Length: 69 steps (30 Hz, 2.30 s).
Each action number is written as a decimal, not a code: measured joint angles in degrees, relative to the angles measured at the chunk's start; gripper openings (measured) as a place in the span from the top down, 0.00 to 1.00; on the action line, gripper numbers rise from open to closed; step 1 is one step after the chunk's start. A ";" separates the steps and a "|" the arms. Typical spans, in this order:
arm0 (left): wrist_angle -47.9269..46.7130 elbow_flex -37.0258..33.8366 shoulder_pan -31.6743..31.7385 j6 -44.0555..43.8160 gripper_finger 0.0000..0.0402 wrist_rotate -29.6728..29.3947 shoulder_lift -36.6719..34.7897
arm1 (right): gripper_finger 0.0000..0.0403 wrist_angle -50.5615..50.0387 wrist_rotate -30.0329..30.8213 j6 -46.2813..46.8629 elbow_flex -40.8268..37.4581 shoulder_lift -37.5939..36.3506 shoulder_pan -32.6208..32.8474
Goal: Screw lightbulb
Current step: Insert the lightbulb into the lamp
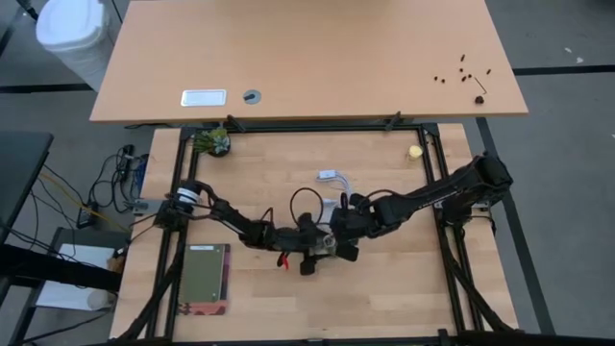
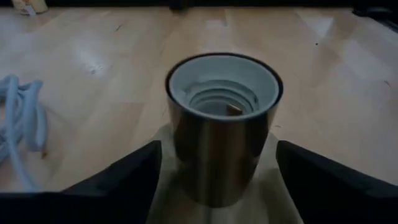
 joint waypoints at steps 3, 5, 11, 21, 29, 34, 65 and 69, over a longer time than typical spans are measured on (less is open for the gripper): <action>-3.80 0.00 -0.02 0.06 0.19 0.02 -2.29 | 0.67 6.50 -0.32 1.32 -3.19 0.00 0.86; -6.17 0.02 -0.02 0.16 0.20 0.20 -4.09 | 0.67 9.27 -0.66 1.98 -4.65 0.00 1.31; -12.90 0.07 -0.02 -0.69 0.22 -0.20 -9.14 | 0.67 11.81 4.55 2.19 -5.80 0.00 4.24; -14.28 0.07 -0.02 -0.91 0.25 0.02 -13.54 | 0.67 13.01 14.95 4.26 -5.82 0.00 9.57; -15.89 0.09 -0.02 -0.68 0.25 -0.44 -17.20 | 0.67 17.20 21.60 2.59 -5.85 0.02 12.28; -16.12 0.13 0.02 0.69 0.25 -0.55 -18.86 | 0.67 20.22 24.06 0.11 -5.85 0.22 12.46; -35.73 0.20 -1.61 5.05 0.25 -0.85 -33.78 | 0.67 56.88 27.87 -0.53 -18.28 0.55 12.70; -33.19 0.20 -3.42 7.01 0.25 -0.79 -33.83 | 0.67 63.31 27.87 -5.05 -18.24 0.55 12.66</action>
